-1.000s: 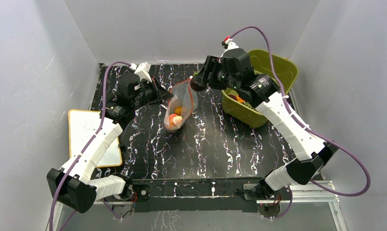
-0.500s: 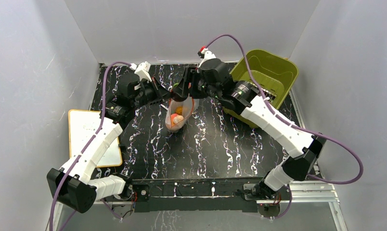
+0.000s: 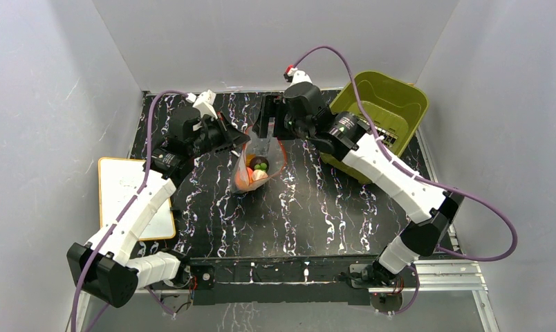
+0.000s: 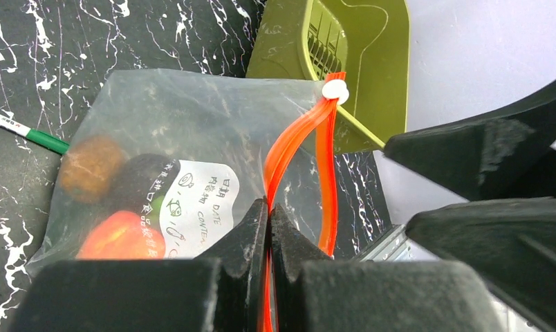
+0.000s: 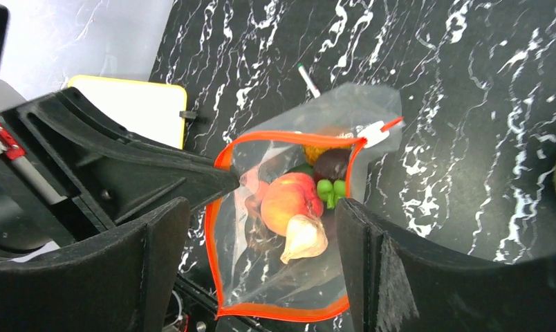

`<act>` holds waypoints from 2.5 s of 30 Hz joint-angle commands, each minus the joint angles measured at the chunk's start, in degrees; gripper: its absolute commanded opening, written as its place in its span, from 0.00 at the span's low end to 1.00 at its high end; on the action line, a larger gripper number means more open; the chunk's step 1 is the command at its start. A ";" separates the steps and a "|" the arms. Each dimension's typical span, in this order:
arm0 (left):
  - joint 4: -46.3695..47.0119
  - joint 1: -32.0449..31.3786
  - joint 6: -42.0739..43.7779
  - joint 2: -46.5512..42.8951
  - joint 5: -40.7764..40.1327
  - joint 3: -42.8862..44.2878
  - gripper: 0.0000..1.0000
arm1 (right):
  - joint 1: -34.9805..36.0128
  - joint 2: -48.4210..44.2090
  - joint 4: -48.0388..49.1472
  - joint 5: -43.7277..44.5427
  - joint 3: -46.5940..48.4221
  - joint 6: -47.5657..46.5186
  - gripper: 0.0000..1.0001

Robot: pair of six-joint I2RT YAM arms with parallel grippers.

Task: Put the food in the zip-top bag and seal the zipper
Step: Place the fake fruit in the zipper food storage bag, then pick up the fake vegetable from the bin.

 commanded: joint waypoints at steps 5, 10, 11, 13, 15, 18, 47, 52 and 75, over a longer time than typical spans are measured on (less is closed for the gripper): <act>-1.08 -0.13 2.40 -2.18 1.14 1.01 0.00 | -7.19 -2.59 -2.34 1.59 3.03 -6.34 0.73; -2.05 -0.13 3.41 -2.38 0.87 1.37 0.00 | -14.91 -2.73 -6.33 1.15 3.14 -11.53 0.72; -2.39 -0.13 3.67 -2.31 0.87 1.63 0.00 | -16.42 -2.73 -7.03 1.44 3.00 -12.34 0.72; -3.33 -0.14 4.66 -2.06 0.87 2.28 0.00 | -19.59 -2.81 -7.52 0.99 1.88 -13.94 0.72; -4.09 -0.14 5.43 -1.90 0.80 2.70 0.00 | -22.30 -3.02 -7.19 0.40 -0.45 -15.73 0.72; -5.06 -0.13 6.00 -1.64 0.74 3.06 0.00 | -25.79 -3.38 -5.33 -1.22 -4.80 -20.10 0.73; -9.10 -0.13 11.34 6.59 3.46 9.07 0.00 | -39.05 0.99 0.24 -5.76 -10.09 -19.41 0.62; -8.86 -0.13 11.20 5.95 3.71 8.16 0.00 | -41.49 5.50 6.80 -3.71 -13.20 -17.07 0.56; -9.50 -0.13 14.18 5.25 3.51 9.80 0.00 | -43.79 24.43 12.22 -0.40 -8.02 -22.02 0.53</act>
